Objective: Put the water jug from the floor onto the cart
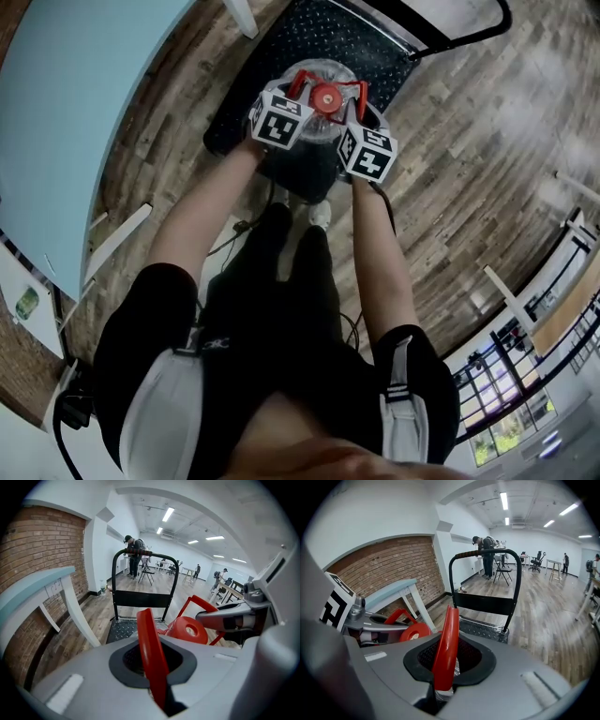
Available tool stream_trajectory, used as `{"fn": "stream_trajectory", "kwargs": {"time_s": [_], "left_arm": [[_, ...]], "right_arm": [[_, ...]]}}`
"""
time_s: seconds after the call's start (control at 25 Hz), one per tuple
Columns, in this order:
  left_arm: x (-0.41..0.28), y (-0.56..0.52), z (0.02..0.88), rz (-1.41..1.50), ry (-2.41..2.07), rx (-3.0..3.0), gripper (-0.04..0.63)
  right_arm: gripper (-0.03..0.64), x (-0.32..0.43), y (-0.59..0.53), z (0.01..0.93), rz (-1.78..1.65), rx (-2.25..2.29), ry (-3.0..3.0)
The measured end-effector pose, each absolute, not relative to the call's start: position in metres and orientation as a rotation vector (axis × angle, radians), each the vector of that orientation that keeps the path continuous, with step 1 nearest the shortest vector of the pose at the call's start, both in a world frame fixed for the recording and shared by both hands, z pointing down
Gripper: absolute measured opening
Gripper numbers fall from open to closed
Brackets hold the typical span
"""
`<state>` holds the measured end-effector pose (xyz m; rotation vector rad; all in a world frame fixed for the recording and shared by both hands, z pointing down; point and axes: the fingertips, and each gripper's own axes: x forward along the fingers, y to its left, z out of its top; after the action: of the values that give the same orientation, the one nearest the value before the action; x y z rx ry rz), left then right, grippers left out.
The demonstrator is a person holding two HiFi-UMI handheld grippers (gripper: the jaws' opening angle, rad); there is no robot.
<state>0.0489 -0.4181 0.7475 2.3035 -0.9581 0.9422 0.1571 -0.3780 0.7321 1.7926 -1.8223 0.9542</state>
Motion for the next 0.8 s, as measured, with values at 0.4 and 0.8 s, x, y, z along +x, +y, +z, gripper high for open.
{"fn": "stream_trajectory", "kwargs": {"time_s": [0.4, 0.8], "left_arm": [[0.044, -0.424, 0.774, 0.945, -0.945, 2.289, 0.017], [0.04, -0.421, 0.786, 1.02, -0.937, 2.379, 0.208]], "right_arm": [[0.061, 0.16, -0.38, 0.76, 0.983, 1.767, -1.804], [0.128, 0.153, -0.374, 0.776, 1.058, 1.68, -1.86]]}}
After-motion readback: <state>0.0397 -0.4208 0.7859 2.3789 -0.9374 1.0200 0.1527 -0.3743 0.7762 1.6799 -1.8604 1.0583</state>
